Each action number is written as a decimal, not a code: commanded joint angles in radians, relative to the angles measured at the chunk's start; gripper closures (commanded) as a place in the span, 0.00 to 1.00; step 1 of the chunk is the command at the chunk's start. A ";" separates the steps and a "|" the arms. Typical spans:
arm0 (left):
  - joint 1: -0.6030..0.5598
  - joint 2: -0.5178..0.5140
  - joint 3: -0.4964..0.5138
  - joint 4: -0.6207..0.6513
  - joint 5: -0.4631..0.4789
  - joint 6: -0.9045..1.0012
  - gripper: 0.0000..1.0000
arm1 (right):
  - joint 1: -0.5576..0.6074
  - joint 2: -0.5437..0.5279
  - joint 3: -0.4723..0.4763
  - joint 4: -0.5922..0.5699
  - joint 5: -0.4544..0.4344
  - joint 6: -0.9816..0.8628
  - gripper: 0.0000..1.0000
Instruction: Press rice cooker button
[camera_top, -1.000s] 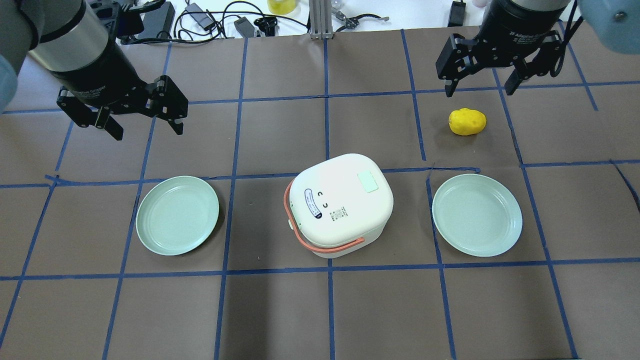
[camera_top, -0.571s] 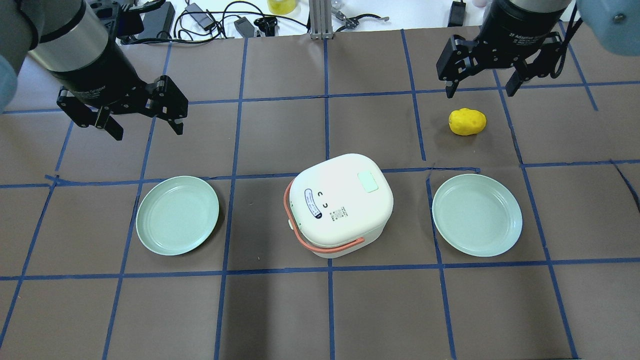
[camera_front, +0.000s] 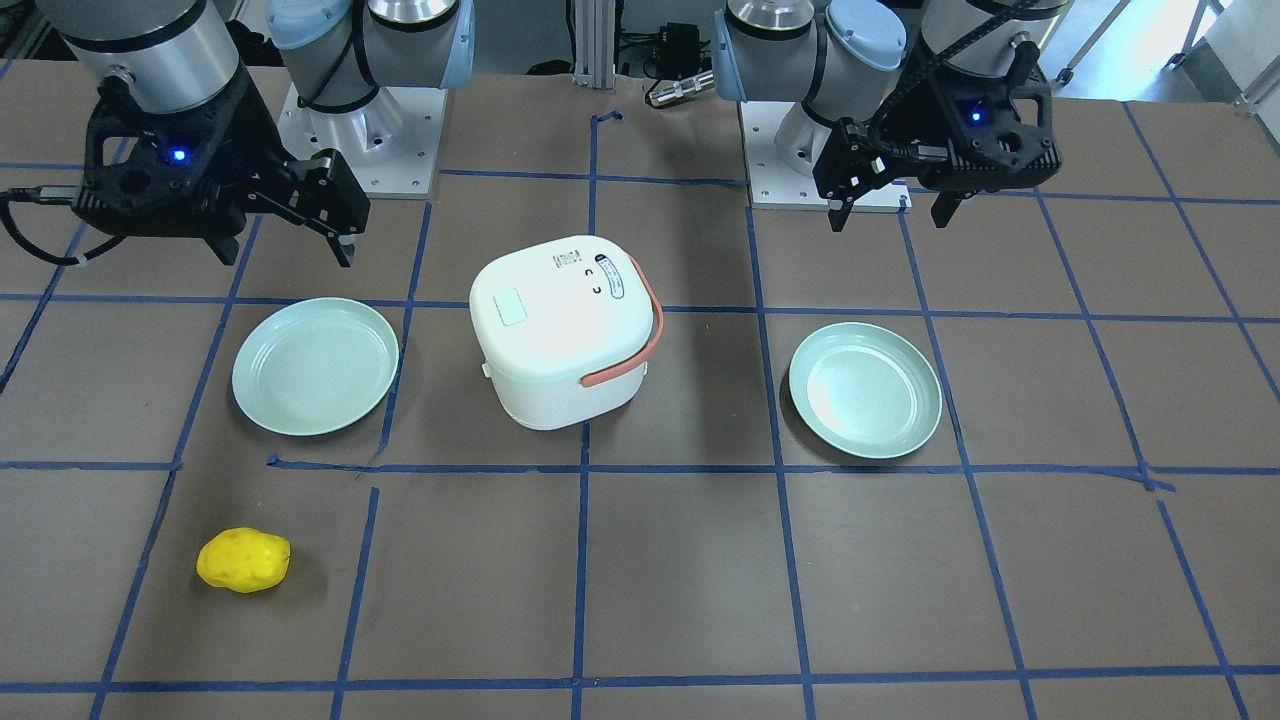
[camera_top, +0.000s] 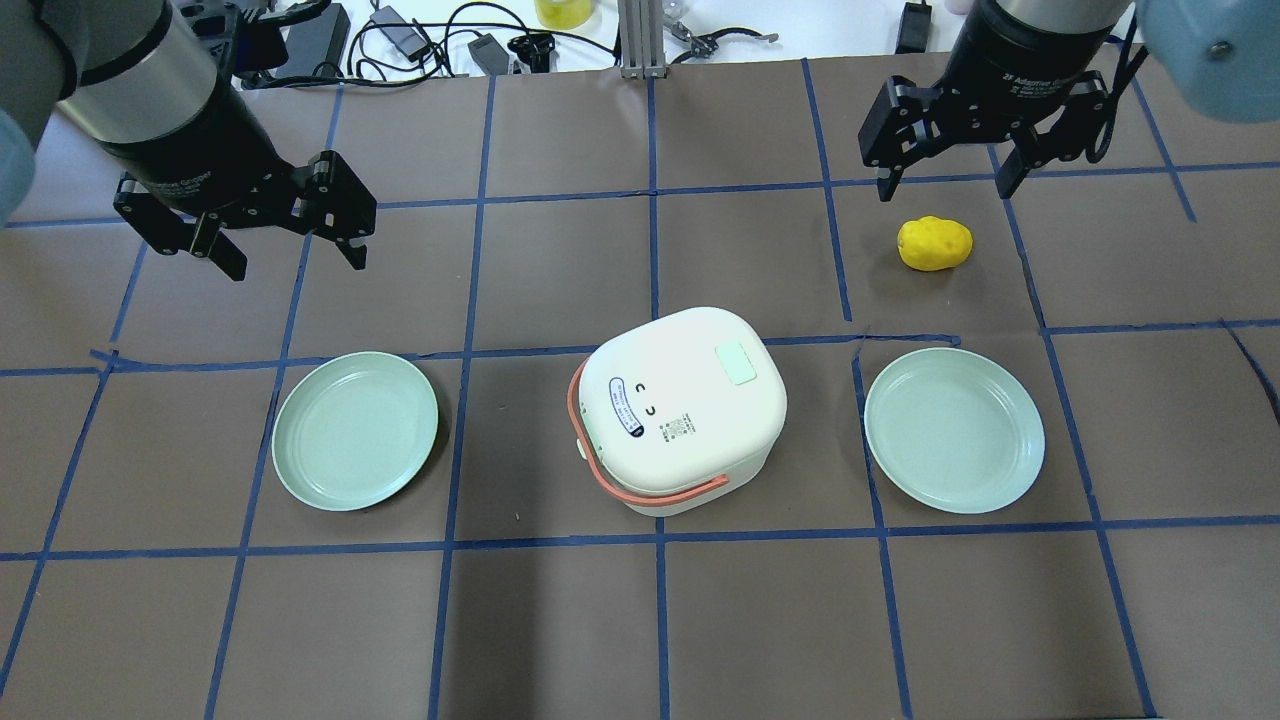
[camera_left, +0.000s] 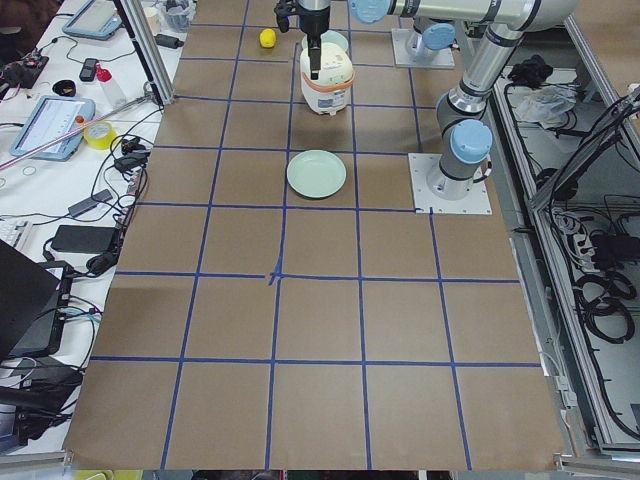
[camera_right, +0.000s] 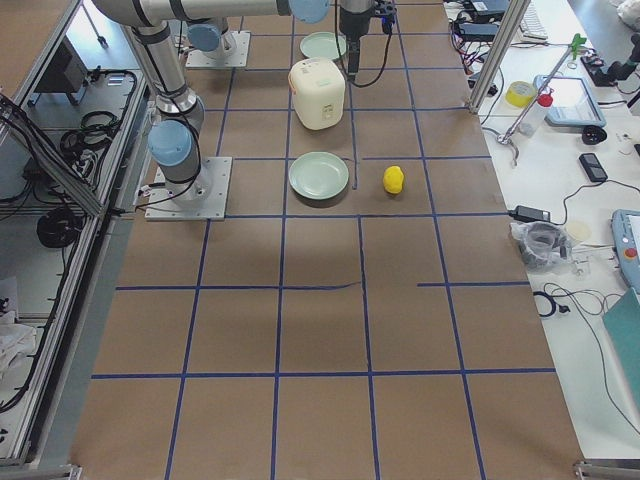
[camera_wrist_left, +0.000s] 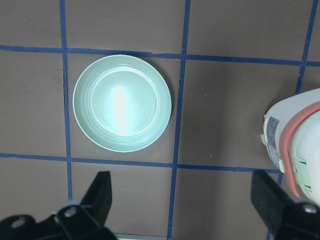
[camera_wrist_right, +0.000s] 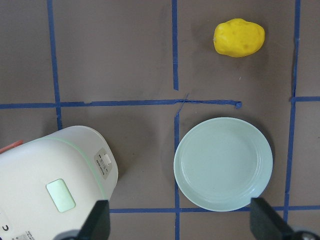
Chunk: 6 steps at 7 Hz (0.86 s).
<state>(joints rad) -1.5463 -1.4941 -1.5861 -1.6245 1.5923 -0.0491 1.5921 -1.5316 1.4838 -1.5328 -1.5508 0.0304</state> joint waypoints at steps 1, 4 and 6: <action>0.000 0.000 0.000 0.000 0.000 0.000 0.00 | 0.092 0.022 0.006 -0.024 0.005 0.101 0.55; 0.000 0.000 0.000 0.000 0.000 0.000 0.00 | 0.129 0.031 0.062 -0.024 0.084 0.111 1.00; 0.000 0.000 0.000 0.000 0.000 0.000 0.00 | 0.169 0.044 0.113 -0.029 0.112 0.132 1.00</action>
<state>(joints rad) -1.5463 -1.4941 -1.5861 -1.6245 1.5923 -0.0491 1.7312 -1.4974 1.5625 -1.5569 -1.4542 0.1464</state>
